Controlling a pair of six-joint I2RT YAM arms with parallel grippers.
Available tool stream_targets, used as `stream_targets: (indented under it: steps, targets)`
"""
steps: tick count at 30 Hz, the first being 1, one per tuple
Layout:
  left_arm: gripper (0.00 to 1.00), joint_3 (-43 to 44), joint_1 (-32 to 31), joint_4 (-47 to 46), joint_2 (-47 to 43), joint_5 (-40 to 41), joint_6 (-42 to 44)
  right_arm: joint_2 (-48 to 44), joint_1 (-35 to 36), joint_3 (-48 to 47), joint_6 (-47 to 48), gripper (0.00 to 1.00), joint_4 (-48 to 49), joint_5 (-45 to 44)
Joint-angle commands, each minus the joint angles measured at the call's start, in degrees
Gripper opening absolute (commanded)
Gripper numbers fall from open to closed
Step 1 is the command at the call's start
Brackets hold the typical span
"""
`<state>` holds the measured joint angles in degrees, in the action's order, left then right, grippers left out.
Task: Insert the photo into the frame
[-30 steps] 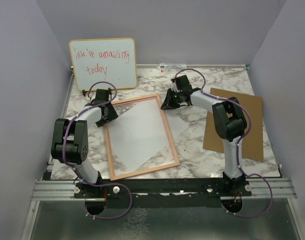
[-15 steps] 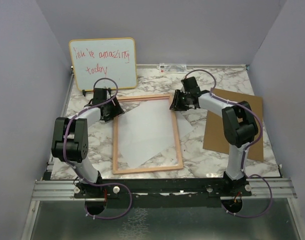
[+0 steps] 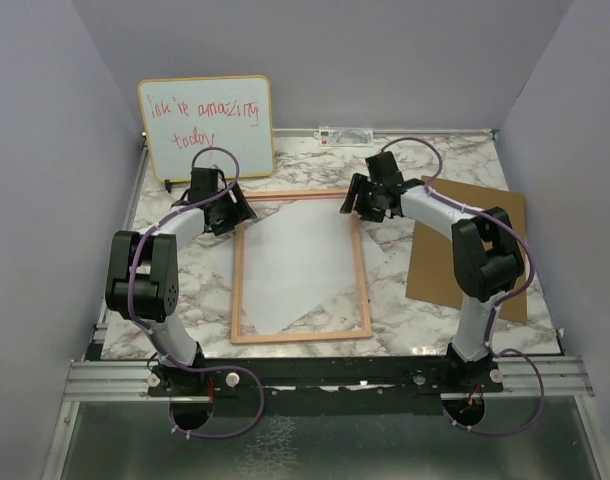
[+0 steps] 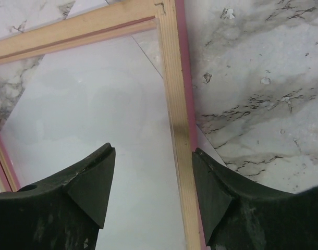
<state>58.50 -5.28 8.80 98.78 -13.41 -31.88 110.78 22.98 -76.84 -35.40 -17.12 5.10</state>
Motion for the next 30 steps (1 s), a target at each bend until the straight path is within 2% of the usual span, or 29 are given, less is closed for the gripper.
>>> stream_targets:
  steps: [1,4,6,11,18,30]
  targets:
    - [0.74,2.74,-0.21,4.44,-0.04,5.8,-0.3,-3.46,0.48,-2.57,-1.51,0.66,-3.87,-7.11]
    - [0.75,2.47,-0.17,4.03,-1.31,7.99,-0.73,-3.84,0.49,-3.58,-0.27,0.66,-3.18,-6.22]
    - [0.74,2.07,-0.17,3.4,-1.1,7.21,-0.58,-2.7,0.48,-5.13,0.11,0.61,-2.98,-3.39]
    - [0.65,0.93,-0.16,1.24,1.02,5.15,-0.98,2.03,0.48,-9.07,-0.42,0.53,-5.43,0.76]
    - [0.53,1.88,-0.09,0.62,3.0,4.87,-1.72,5.16,0.4,-10.94,1.36,0.54,-7.28,1.36]
    - [0.51,3.1,-0.14,0.25,6.71,0.9,-0.82,11.47,-0.03,-15.29,2.37,0.54,-8.76,3.19]
